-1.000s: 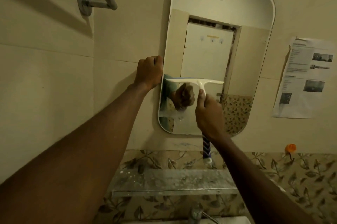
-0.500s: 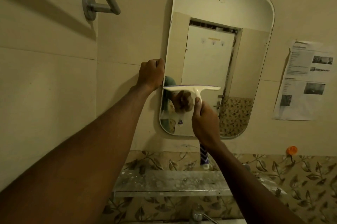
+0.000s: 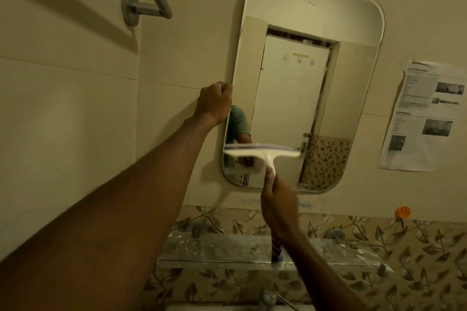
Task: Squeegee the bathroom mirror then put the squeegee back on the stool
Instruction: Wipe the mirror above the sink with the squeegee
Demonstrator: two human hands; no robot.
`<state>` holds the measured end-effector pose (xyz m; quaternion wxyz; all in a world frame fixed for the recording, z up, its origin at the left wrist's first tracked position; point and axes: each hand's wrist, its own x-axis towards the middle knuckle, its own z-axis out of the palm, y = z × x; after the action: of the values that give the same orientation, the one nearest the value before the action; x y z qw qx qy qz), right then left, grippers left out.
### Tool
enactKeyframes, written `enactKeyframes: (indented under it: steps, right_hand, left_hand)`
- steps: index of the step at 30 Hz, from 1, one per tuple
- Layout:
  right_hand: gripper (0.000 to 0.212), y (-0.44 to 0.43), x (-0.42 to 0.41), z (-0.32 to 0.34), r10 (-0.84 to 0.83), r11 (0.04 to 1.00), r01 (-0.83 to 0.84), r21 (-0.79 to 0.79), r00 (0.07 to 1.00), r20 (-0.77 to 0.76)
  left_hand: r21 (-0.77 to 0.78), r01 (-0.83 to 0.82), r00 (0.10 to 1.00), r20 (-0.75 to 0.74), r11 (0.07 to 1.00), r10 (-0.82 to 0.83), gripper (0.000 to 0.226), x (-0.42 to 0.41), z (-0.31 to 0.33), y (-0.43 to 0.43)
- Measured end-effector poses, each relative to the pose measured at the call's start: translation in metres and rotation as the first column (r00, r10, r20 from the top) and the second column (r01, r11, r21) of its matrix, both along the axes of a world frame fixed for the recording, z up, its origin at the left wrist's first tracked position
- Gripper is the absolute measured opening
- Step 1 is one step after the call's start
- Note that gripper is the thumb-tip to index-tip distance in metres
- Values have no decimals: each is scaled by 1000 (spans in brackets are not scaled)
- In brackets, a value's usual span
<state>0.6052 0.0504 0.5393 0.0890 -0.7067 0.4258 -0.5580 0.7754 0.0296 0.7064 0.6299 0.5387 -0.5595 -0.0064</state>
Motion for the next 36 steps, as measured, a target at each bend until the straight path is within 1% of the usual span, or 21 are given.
enactKeyframes:
  steps: [2,4,7,9,11,14,17,19,21,23,25,26,29,32,34,36]
  right_hand:
    - [34,-5,3,31,7,998,-6,-54,1000,10]
    - [33,-11,7,39,-5,998,4,-67,1000,-19]
    - [34,-11,6,1,-4,999,6,40,999,-46]
    - [33,-3,0,-31,-20,993,31,112,995,-97]
    - [33,6,-6,-39,-36,991,54,123,989,-142]
    - [39,3,-13,-9,-10,996,14,88,999,-46]
    - [47,-8,-14,24,-62,998,61,18,998,24]
    - [46,-10,-11,16,-66,997,65,45,997,29]
    - [41,-4,-6,-11,-55,991,51,124,998,27]
    - [40,3,-5,-42,-76,981,78,176,997,-15]
    - [43,8,-6,-56,-107,976,117,183,992,-64]
    - [43,10,-7,-52,-102,978,111,178,993,-58]
    - [41,8,-10,-18,-39,993,36,112,999,29]
    - [42,-5,-12,11,-61,997,58,56,997,51]
    - [40,-7,-11,3,-58,996,55,65,997,46]
    - [38,-4,-9,-25,-64,993,59,106,997,36]
  left_hand:
    - [28,22,999,-32,999,-21,40,1,2,1]
    - [42,35,999,-39,998,-33,40,0,1,1]
    - [43,37,998,-47,998,-35,42,0,2,1]
    - [39,39,998,-53,998,-37,43,0,3,1]
    - [35,40,998,-59,999,-38,46,0,2,0]
    - [32,31,998,-53,999,-30,44,0,0,-1]
    - [26,20,999,-43,999,-19,44,-1,-1,-1]
    - [21,26,999,-40,999,-25,44,-2,-1,0]
    - [30,28,999,-33,999,-27,44,-2,-1,0]
    - [28,25,999,-31,999,-24,47,-1,0,1]
    - [24,15,999,-30,1000,-14,53,1,2,2]
    - [23,15,999,-33,1000,-14,54,1,2,1]
    - [26,17,999,-36,1000,-16,56,2,2,0]
    - [24,16,999,-34,1000,-16,51,2,1,-1]
    - [27,31,999,-36,999,-30,45,2,1,-1]
    - [26,36,998,-46,999,-35,44,2,1,-1]
